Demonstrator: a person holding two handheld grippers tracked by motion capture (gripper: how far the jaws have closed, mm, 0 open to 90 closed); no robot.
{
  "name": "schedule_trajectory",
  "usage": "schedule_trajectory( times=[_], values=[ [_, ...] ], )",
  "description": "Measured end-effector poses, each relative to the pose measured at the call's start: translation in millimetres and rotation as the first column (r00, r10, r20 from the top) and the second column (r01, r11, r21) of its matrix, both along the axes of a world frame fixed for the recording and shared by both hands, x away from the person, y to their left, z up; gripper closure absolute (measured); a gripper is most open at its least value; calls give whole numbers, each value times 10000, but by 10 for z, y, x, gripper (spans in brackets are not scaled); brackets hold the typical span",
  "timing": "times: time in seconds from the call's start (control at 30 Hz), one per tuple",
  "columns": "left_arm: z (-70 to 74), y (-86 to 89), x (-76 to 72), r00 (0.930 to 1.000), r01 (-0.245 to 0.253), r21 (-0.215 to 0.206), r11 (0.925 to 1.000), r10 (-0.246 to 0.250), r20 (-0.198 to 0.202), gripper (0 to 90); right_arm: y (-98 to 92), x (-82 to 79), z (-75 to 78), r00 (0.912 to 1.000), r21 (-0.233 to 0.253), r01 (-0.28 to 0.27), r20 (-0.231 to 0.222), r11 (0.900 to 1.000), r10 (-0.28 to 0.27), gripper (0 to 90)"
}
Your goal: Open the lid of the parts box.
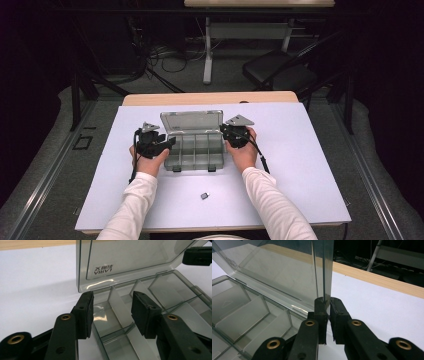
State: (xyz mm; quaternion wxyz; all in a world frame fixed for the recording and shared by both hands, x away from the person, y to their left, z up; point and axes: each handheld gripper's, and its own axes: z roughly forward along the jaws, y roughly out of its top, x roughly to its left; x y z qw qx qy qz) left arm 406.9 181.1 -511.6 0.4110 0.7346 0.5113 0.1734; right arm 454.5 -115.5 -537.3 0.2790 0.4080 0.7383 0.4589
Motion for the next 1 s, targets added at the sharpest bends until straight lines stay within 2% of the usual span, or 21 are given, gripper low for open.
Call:
schedule_trajectory(
  times=[0.1, 0.23, 0.3, 0.37, 0.4, 0.47, 0.57, 0.73, 1.0],
  values=[
    [-43, 8, -17, 9996, 253, 172, 9995, -250, -123, 491, -2, 0, 1, 10000, 16, 9, -61, 10000, -9, 845],
    [-118, 14, -76, 9993, 303, 294, 9991, -296, -245, 472, -1, 0, -1, 10000, 10, 6, -4, 10000, -6, 846],
    [-194, -5, -120, 9985, 357, 673, 9971, -329, -430, 457, -3, 1, 0, 10000, -5, -6, -21, 10000, 6, 845],
    [-224, -14, -136, 9984, 361, 743, 9966, -327, -458, 455, -2, 1, 0, 10000, -9, -10, -12, 10000, 10, 845],
    [-274, -27, -166, 9977, 425, 974, 9943, -371, -571, 452, 0, 0, 2, 10000, -27, -13, -8, 10000, 13, 845],
    [-293, -30, -174, 9967, 539, 1009, 9934, -474, -657, 457, 0, 0, 3, 10000, -24, -14, -13, 10000, 13, 845],
    [-338, -44, -184, 9979, 402, 1198, 9920, -336, -558, 468, 2, 0, 2, 10000, 1, 8, -35, 10000, -8, 846],
    [-365, -40, -178, 9980, 356, 1284, 9911, -285, -567, 479, 0, 1, 2, 10000, 6, 10, -41, 10000, -10, 846],
    [-439, -33, -163, 9982, 114, 1300, 9915, -35, -604, 590, 1, 0, 2, 10000, 29, 36, -62, 10000, -36, 846]
  ],
)
